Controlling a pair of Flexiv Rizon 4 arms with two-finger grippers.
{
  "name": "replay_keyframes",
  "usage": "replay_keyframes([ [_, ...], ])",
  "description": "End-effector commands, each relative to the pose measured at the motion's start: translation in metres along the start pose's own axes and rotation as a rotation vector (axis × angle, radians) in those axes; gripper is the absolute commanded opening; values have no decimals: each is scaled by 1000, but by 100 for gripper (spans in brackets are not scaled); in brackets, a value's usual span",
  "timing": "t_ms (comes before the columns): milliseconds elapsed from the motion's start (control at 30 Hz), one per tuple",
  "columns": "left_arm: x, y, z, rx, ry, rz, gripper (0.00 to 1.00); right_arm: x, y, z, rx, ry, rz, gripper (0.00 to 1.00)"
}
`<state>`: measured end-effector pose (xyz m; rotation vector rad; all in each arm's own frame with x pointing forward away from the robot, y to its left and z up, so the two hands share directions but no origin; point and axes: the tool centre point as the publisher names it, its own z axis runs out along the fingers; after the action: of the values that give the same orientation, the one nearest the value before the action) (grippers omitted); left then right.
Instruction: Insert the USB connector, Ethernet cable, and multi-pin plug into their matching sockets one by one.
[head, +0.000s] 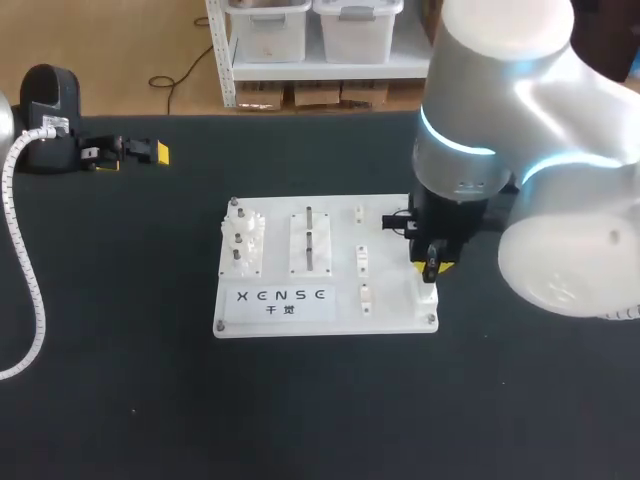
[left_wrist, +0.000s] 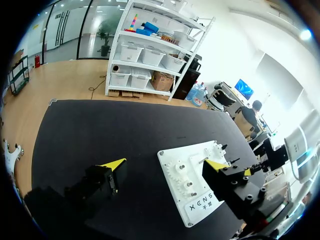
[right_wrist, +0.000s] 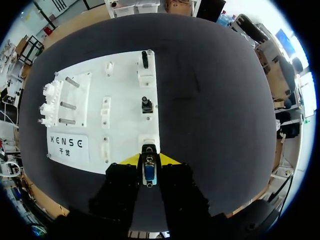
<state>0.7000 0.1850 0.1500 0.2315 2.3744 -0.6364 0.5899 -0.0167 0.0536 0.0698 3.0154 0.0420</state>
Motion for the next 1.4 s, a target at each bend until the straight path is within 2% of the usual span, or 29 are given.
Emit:
replay_keyframes([
  [33,0,0,0,0,0,0,100,2,-2,17,17,11,1,0],
  [167,0,0,0,0,0,0,100,3,2,21,67,22,-4,0],
  [433,0,0,0,0,0,0,100,2,4,13,67,15,-2,0],
  [467,0,0,0,0,0,0,100,2,3,10,68,14,-2,29],
  [500,0,0,0,0,0,0,100,2,3,7,71,5,-2,52],
  [533,0,0,0,0,0,0,100,3,3,3,73,2,-1,100],
  [1033,0,0,0,0,0,0,100,8,-5,-58,69,-59,26,100],
  [1100,0,0,0,0,0,0,100,10,-5,-62,64,-51,42,100],
  [1133,0,0,0,0,0,0,100,11,-5,-64,97,-37,37,100],
  [1400,0,0,0,0,0,0,100,11,-5,-64,97,-37,37,100],
])
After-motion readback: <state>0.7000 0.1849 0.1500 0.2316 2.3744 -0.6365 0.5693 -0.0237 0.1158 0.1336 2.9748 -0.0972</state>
